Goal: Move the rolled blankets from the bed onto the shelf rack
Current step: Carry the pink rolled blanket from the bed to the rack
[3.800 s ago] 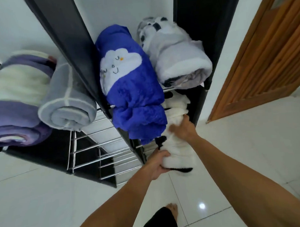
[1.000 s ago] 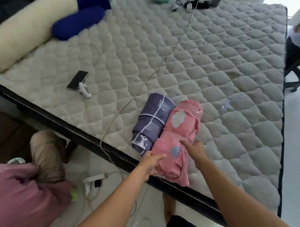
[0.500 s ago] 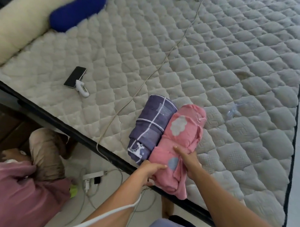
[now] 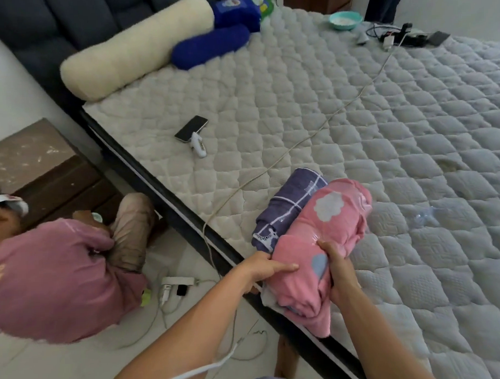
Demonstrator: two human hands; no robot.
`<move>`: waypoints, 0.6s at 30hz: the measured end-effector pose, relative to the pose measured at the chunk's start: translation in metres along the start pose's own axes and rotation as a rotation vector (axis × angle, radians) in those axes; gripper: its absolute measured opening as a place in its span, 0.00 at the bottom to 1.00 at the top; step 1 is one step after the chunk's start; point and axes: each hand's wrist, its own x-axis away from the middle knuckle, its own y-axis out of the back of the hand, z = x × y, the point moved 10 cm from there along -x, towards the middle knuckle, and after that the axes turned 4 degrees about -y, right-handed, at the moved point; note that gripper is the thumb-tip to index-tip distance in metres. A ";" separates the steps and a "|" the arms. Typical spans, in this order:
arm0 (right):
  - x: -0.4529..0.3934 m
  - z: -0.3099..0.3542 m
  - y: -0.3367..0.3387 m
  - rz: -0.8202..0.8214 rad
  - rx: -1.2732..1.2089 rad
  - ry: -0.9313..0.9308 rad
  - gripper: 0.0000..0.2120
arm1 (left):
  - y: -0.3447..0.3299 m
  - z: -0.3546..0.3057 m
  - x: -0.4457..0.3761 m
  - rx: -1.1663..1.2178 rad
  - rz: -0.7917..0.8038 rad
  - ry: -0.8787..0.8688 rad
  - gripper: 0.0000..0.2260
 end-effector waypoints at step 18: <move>0.329 -0.176 -0.282 0.924 0.778 0.433 0.39 | 0.129 0.327 0.304 0.774 -0.543 -0.118 0.20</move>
